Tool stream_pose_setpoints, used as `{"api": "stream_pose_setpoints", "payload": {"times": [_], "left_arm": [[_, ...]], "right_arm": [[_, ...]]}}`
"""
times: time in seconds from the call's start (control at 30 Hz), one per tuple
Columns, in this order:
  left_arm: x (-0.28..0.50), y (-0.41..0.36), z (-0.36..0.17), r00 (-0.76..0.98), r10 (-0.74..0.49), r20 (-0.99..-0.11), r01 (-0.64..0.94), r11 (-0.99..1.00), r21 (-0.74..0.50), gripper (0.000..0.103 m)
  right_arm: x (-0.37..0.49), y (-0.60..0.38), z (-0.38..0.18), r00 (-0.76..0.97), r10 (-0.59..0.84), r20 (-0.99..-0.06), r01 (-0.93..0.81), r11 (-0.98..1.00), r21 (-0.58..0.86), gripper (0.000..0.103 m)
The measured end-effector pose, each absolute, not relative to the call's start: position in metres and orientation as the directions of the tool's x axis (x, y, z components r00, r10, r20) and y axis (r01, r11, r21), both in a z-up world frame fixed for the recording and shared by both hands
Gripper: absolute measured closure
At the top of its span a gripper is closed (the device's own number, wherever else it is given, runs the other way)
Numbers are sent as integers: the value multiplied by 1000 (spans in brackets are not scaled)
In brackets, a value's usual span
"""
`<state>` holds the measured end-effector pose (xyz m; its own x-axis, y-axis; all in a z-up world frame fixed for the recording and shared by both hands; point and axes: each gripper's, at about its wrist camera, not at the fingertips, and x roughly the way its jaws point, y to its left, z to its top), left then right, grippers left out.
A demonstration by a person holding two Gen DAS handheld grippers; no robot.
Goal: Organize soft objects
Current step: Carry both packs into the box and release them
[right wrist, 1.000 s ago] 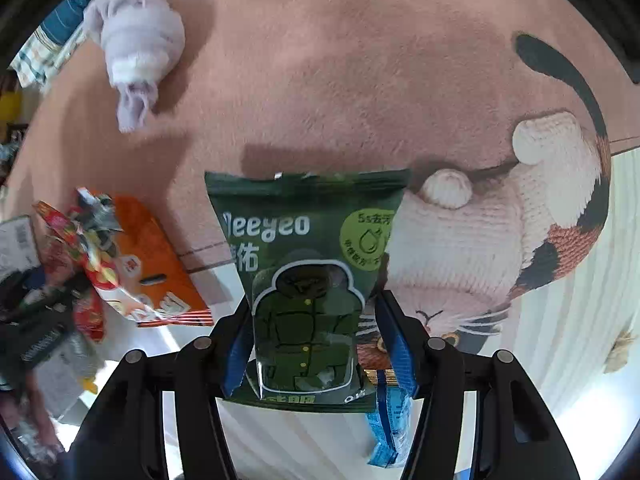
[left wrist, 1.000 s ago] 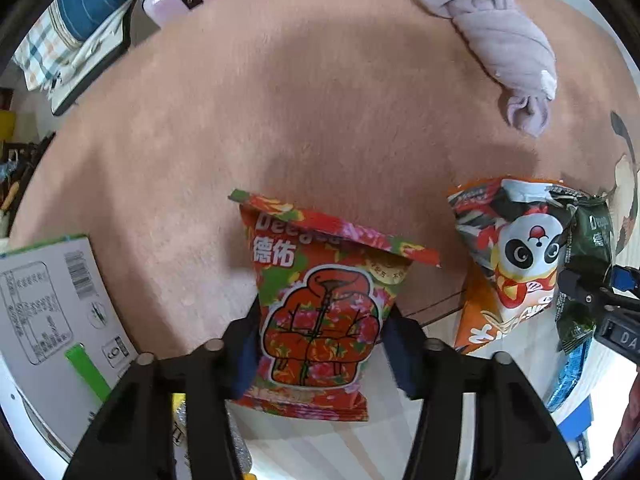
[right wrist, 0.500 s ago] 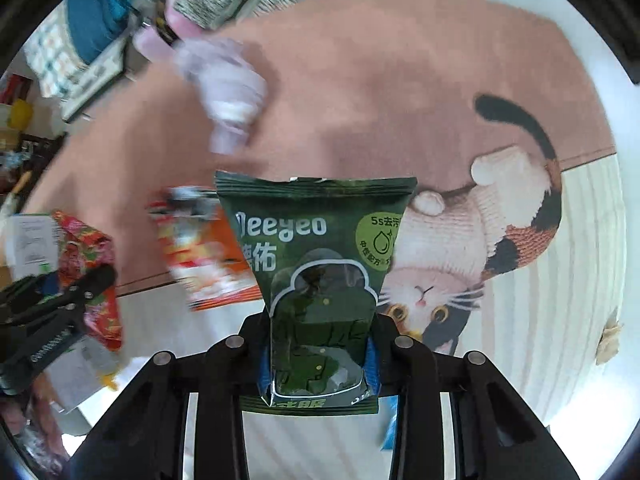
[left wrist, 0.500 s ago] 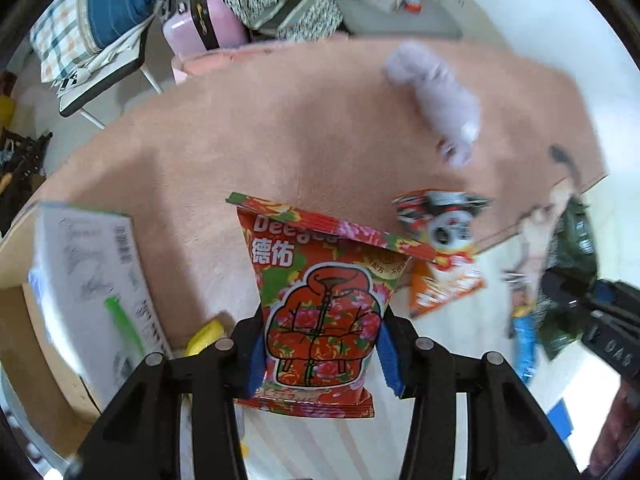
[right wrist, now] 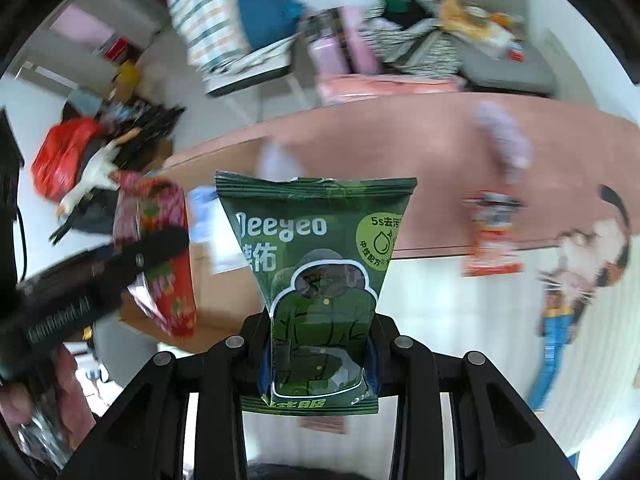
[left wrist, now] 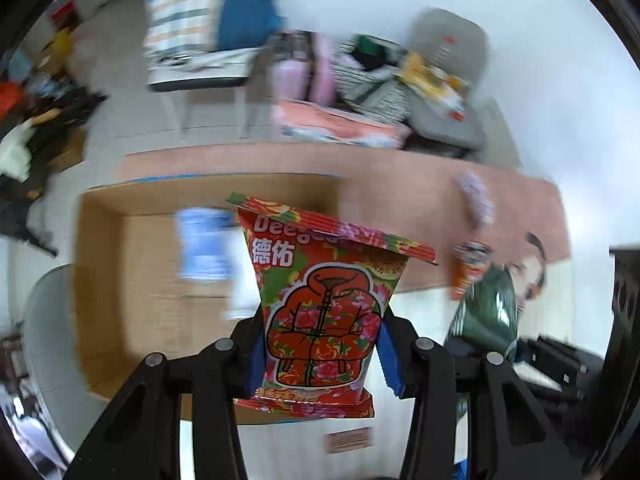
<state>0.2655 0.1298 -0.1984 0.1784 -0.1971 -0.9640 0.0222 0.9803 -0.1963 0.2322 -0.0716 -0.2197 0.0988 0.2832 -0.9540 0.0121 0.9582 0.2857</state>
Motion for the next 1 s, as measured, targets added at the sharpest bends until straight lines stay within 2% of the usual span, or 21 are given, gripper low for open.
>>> {"api": "stream_pose_setpoints", "payload": {"times": [0.2,0.43,0.7,1.0], "left_arm": [[276,227,-227,144,-132,-981,-95,985,-146,60],[311,279,-300,28,-135,-990,-162,977,-138,60],[334,275,-355,-66,-170,-983,-135,978,-160,60],[345,276,-367,-116,-179,-977,-129,978,-164,59]], "right_arm": [[230,39,-262,9,242,-970,-44,969,241,67],[233,77,-334,-86,153,-984,-28,987,156,67],[240,92,-373,-153,104,-983,-11,994,106,67],[244,94,-393,-195,80,-978,22,997,77,64]]}}
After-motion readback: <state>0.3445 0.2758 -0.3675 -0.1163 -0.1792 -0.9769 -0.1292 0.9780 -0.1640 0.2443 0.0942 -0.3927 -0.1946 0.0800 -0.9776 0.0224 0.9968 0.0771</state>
